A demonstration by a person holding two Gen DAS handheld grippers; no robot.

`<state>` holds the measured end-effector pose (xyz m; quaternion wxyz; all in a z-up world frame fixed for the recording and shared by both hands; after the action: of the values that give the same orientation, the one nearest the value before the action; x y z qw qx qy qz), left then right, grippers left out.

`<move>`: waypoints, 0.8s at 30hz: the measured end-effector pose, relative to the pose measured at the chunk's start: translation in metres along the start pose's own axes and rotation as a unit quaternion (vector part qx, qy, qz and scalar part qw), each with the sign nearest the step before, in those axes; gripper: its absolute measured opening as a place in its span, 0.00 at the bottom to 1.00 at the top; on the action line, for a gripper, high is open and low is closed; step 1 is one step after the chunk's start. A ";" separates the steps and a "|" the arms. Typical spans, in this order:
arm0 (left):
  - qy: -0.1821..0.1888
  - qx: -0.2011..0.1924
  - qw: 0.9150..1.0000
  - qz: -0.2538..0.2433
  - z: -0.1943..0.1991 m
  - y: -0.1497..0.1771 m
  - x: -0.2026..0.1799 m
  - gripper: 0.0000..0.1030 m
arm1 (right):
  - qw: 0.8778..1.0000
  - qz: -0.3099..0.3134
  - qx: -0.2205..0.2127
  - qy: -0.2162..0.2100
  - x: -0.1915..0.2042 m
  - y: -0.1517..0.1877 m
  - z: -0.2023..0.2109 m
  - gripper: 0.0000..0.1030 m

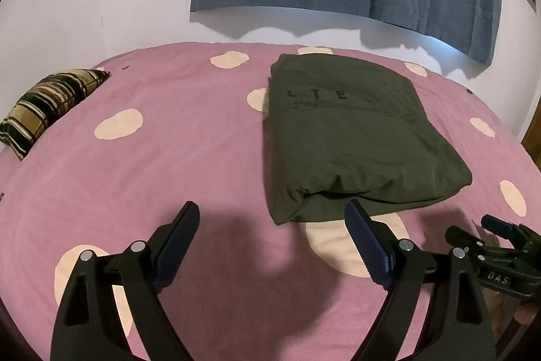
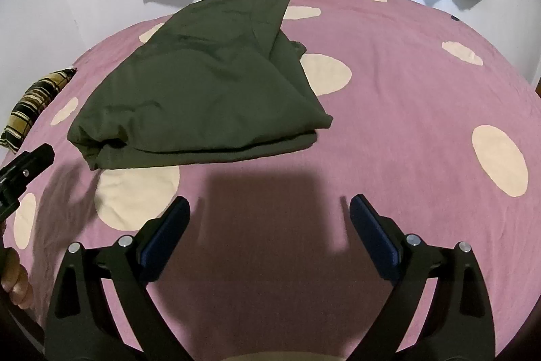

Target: Fold small clothes

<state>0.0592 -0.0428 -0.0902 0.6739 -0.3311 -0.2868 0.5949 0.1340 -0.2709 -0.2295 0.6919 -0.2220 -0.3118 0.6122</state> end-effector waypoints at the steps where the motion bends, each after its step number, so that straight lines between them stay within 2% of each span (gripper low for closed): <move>1: -0.002 -0.001 1.000 -0.001 0.000 0.000 0.000 0.84 | 1.000 0.000 0.001 0.000 0.000 0.000 0.000 0.93; 24: -0.015 -0.004 1.000 -0.010 0.001 -0.002 -0.004 0.84 | 1.000 0.004 0.008 -0.002 -0.002 0.002 -0.005 0.93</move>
<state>0.0589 -0.0463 -0.0881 0.6739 -0.3221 -0.3027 0.5919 0.1358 -0.2725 -0.2350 0.6907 -0.2161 -0.3073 0.6179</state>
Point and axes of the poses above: each gripper's, at about its wrist camera, not at the fingertips, and z roughly against the way its jaws point, x to its left, y to its underside, the point moved 9 cm from there along -z, roughly the way its jaws point, and after that the axes turned 2 degrees about -x, right-handed, at the moved point
